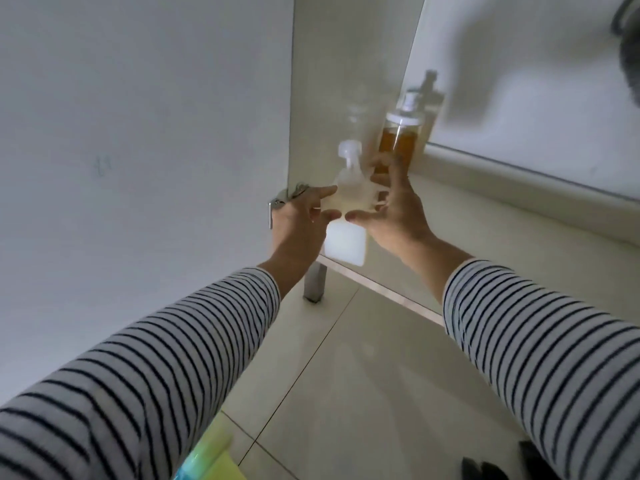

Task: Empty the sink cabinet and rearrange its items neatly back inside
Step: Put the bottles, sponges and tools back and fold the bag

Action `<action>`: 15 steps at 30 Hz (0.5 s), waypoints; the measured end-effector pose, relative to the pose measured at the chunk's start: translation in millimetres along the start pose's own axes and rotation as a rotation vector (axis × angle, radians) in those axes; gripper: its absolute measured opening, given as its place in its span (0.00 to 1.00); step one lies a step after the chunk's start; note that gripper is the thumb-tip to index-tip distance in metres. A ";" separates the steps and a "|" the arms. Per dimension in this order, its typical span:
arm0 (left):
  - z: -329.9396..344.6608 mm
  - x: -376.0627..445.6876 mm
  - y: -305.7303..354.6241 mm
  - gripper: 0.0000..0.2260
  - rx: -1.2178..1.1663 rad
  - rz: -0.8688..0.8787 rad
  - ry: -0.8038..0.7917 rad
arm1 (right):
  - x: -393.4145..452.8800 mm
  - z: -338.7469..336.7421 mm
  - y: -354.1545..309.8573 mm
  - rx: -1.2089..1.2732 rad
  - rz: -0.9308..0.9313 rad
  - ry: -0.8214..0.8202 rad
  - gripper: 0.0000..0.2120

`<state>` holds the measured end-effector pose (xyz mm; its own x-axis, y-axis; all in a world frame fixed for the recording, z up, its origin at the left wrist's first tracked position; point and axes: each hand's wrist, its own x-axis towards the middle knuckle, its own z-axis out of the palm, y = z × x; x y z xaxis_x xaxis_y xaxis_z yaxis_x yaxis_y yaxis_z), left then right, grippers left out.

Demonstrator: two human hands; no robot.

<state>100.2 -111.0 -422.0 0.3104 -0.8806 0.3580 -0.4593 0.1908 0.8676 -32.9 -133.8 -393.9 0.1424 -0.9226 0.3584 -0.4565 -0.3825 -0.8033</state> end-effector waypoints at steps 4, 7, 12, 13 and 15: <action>30.2 12.1 -6.6 0.15 0.028 -0.042 -0.062 | 4.6 -6.9 33.4 -0.017 0.079 0.063 0.19; 50.1 21.2 -15.7 0.15 0.015 -0.032 -0.085 | 10.0 -5.5 60.3 0.036 0.123 0.093 0.12; 83.8 58.0 -23.7 0.14 0.027 0.016 -0.071 | 45.6 -5.3 89.1 0.083 0.143 0.133 0.10; 90.5 68.6 -23.9 0.14 0.049 0.025 -0.071 | 56.1 -4.9 93.1 0.073 0.149 0.142 0.10; 104.6 92.5 -25.4 0.13 0.088 0.031 -0.066 | 79.8 -4.9 101.1 0.064 0.184 0.163 0.10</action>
<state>53.5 -242.6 -447.1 0.2405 -0.9022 0.3581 -0.5401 0.1821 0.8217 -72.0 -245.8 -444.1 -0.0839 -0.9588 0.2715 -0.4046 -0.2162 -0.8885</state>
